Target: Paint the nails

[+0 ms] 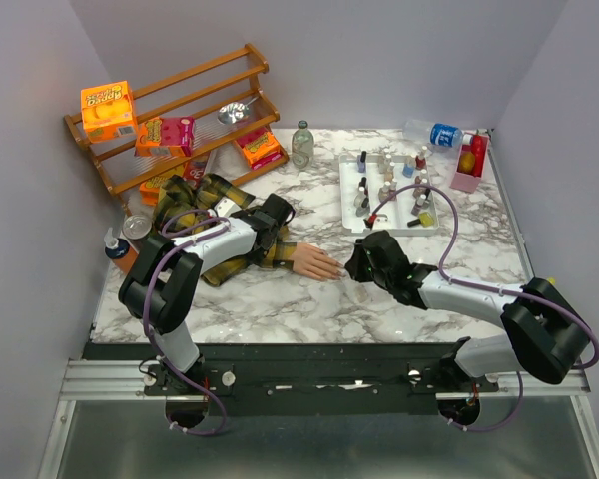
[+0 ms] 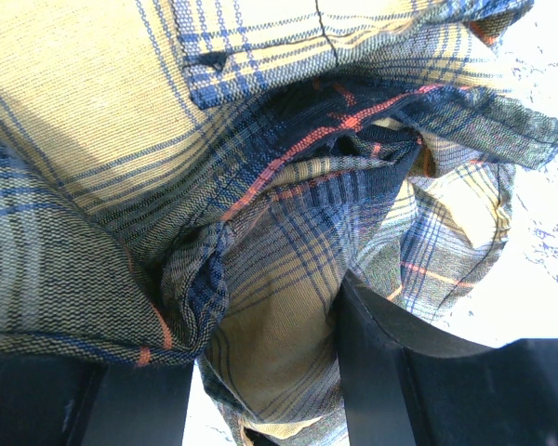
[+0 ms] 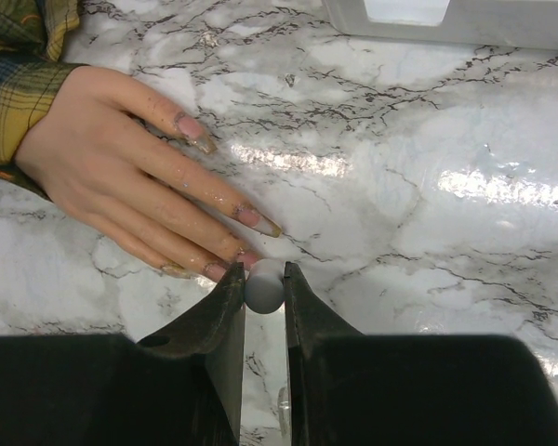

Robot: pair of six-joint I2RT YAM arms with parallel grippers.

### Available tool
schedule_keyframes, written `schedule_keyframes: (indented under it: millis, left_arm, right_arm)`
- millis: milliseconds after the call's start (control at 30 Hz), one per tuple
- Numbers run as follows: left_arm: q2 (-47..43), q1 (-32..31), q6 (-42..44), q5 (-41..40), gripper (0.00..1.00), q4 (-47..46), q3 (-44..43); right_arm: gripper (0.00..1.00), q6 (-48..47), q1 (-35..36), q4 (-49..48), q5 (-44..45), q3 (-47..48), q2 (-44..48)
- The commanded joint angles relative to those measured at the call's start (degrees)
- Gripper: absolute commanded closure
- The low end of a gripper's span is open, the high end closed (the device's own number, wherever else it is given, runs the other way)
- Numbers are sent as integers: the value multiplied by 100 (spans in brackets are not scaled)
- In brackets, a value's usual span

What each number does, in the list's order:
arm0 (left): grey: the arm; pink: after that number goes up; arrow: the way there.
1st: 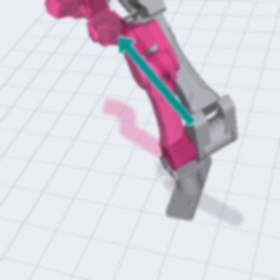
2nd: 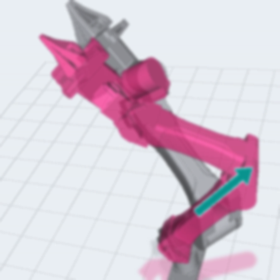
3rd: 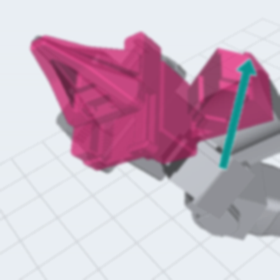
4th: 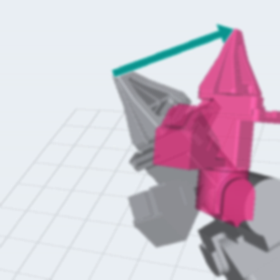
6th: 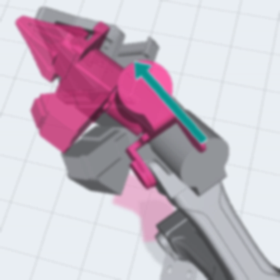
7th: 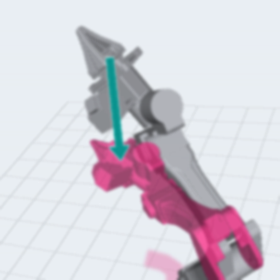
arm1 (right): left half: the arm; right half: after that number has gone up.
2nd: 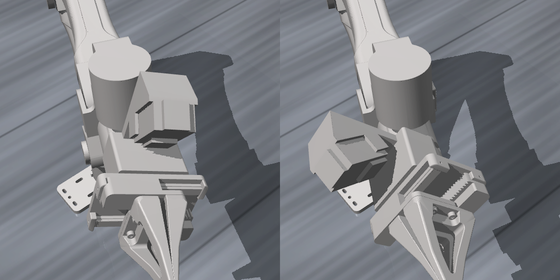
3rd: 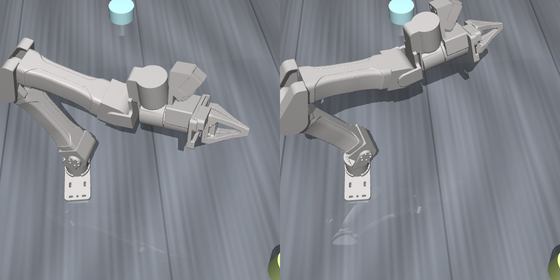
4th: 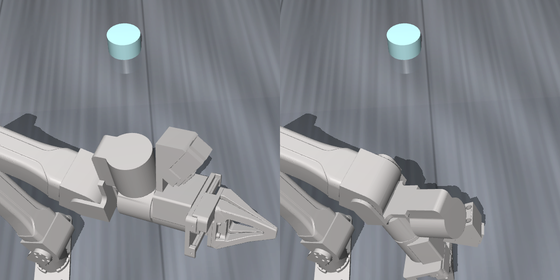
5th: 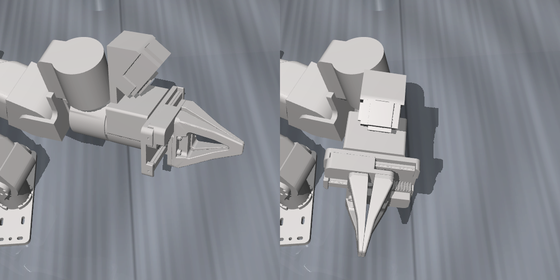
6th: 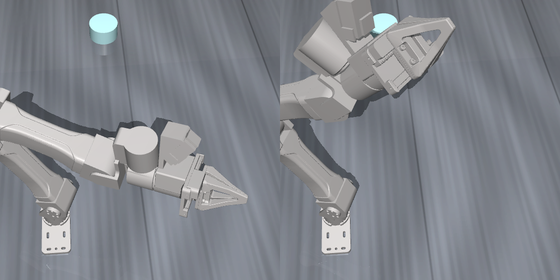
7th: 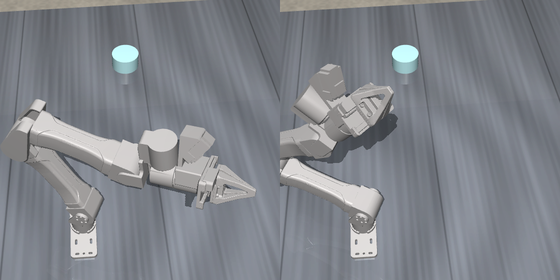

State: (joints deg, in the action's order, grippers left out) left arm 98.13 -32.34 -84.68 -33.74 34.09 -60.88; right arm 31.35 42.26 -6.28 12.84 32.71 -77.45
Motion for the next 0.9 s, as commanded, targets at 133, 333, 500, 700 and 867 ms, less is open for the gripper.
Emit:
schedule_keyframes:
  millis: [133,333,500,700,867]
  left_arm:
    - [93,87,75,166,51,-60,182]
    - [93,87,75,157,51,-60,191]
    - [84,87,75,157,51,-51,191]
    - [75,87,75,157,51,-60,191]
    - [75,87,84,166,51,-86,200]
  right_arm:
    - [99,-94,-42,163,237,-54,116]
    - [99,-130,-42,215,315,-45,177]
    - [99,-165,-42,303,368,-19,318]
    - [99,-296,-42,294,316,42,661]
    - [99,-411,-42,145,35,104,661]
